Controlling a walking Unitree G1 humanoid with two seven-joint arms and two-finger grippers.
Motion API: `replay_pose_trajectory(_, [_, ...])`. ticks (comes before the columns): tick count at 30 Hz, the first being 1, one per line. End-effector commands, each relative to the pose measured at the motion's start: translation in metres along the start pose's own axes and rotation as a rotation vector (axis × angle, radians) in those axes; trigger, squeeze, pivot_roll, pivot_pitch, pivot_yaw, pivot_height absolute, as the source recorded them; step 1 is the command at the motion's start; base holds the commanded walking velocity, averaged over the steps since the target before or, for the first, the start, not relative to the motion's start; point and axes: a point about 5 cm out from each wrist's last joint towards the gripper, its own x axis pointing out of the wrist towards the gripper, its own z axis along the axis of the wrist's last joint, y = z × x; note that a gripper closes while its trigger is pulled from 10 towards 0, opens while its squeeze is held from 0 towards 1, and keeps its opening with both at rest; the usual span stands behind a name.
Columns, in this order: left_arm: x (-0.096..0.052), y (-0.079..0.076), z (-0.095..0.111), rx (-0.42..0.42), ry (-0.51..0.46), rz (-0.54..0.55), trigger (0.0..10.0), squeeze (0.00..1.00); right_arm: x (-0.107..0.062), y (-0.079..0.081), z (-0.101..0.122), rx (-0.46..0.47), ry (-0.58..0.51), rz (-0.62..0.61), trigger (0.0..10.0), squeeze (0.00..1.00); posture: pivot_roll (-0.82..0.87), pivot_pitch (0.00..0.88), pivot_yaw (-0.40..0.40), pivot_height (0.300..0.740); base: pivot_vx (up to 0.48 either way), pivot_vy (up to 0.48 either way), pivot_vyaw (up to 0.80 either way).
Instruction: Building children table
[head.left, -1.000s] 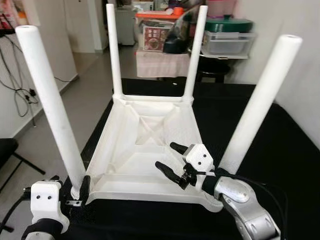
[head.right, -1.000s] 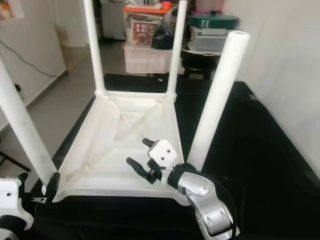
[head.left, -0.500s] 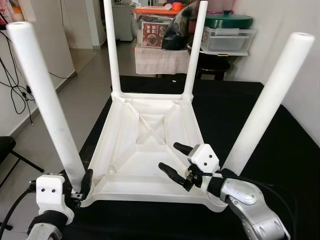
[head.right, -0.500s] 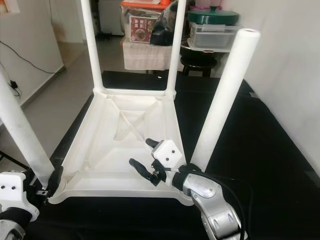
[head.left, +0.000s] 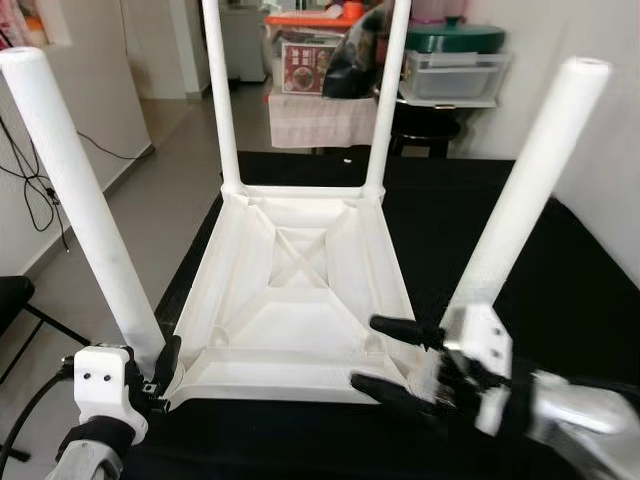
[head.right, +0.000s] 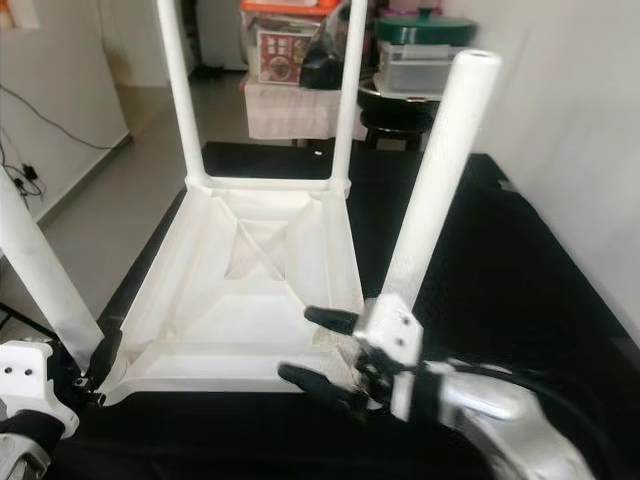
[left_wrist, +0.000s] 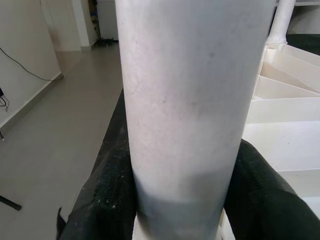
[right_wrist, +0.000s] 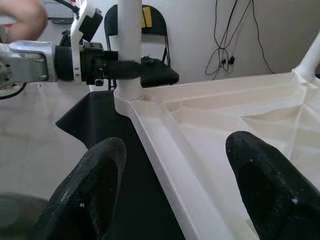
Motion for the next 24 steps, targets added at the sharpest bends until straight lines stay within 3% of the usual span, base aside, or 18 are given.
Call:
replay_pose_trajectory(1, [0.000, 0.006, 0.001, 0.005, -0.006, 0.020, 0.0, 0.00, -0.011, 0.002, 0.005, -0.006, 0.029, 0.029, 10.0, 0.00, -0.13, 0.059, -0.030, 0.740, 0.000, 0.000, 0.00])
replay_pose_trajectory(4, [0.002, 0.008, 0.002, 0.008, -0.012, 0.010, 0.0, 0.00, -0.053, -0.001, 0.014, -0.011, 0.194, 0.018, 10.0, 0.00, -0.14, 0.060, -0.022, 0.740, 0.000, 0.000, 0.00])
replay_pose_trajectory(7, [0.003, 0.007, 0.002, 0.008, -0.012, 0.005, 0.0, 0.00, -0.065, -0.003, 0.016, -0.008, 0.238, 0.000, 10.0, 0.00, -0.15, 0.060, -0.018, 0.740, 0.000, 0.000, 0.00])
replay_pose_trajectory(10, [0.006, 0.005, 0.002, 0.007, -0.015, -0.009, 0.0, 0.00, -0.089, -0.016, 0.027, -0.052, 0.307, -0.144, 10.0, 0.00, -0.16, 0.054, -0.008, 0.740, 0.000, 0.000, 0.00])
replay_pose_trajectory(12, [0.007, 0.005, 0.002, 0.007, -0.016, -0.015, 0.0, 0.00, -0.090, -0.020, 0.031, -0.069, 0.309, -0.190, 10.0, 0.00, -0.16, 0.048, -0.005, 0.740, 0.000, 0.000, 0.00])
replay_pose_trajectory(14, [0.010, 0.004, 0.001, 0.006, -0.020, -0.025, 0.0, 0.00, -0.081, -0.028, 0.043, -0.077, 0.215, -0.291, 10.0, 0.00, -0.17, 0.041, -0.006, 0.740, 0.000, 0.000, 0.00])
replay_pose_trajectory(17, [0.011, 0.003, 0.001, 0.005, -0.020, -0.026, 0.0, 0.00, -0.079, -0.029, 0.045, -0.069, 0.196, -0.303, 10.0, 0.00, -0.17, 0.041, -0.006, 0.740, 0.000, 0.000, 0.00])
replay_pose_trajectory(18, [0.012, 0.003, 0.002, 0.005, -0.021, -0.028, 0.7, 0.00, -0.074, -0.029, 0.050, -0.055, 0.139, -0.311, 10.0, 0.00, -0.17, 0.038, -0.005, 0.740, 0.000, 0.000, 0.00])
replay_pose_trajectory(19, [0.013, 0.002, 0.002, 0.005, -0.021, -0.030, 0.7, 0.00, -0.071, -0.028, 0.053, -0.047, 0.104, -0.312, 10.0, 0.00, -0.17, 0.038, -0.005, 0.740, 0.000, 0.000, 0.00])
replay_pose_trajectory(20, [0.014, 0.001, 0.002, 0.005, -0.023, -0.032, 10.0, 0.00, -0.068, -0.028, 0.058, -0.032, 0.061, -0.326, 10.0, 0.00, -0.18, 0.034, -0.003, 0.740, 0.000, 0.000, 0.00])
replay_pose_trajectory(24, [0.016, -0.001, 0.001, 0.002, -0.023, -0.043, 10.0, 0.00, -0.064, -0.031, 0.067, -0.020, -0.002, -0.374, 10.0, 0.00, -0.19, 0.030, -0.001, 0.740, 0.000, 0.000, 0.00])
